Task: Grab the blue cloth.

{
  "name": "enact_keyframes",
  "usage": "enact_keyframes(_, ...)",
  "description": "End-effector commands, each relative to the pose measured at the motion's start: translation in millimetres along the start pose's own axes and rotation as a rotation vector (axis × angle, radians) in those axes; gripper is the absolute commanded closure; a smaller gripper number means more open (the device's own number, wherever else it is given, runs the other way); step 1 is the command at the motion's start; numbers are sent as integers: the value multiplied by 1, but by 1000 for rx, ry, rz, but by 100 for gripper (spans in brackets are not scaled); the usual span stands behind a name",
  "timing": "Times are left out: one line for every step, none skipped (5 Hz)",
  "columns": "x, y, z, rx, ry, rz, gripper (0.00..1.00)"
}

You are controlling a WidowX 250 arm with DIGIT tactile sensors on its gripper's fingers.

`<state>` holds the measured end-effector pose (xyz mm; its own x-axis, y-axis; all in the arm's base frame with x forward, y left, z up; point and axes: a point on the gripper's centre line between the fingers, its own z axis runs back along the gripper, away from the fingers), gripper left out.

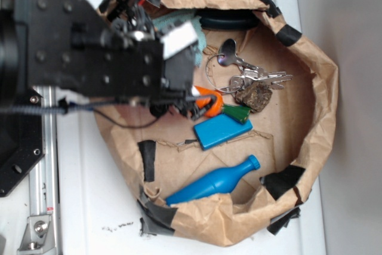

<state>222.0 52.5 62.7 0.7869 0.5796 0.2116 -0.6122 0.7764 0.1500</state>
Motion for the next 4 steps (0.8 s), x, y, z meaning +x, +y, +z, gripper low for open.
enact_keyframes(13,19,-17,-17,16,28,0)
enact_keyframes(14,19,-20,-27,52,64,0)
enact_keyframes(5,25,-31,7,55,42,0)
enact_keyframes(10,30,-24,22,29,31,0)
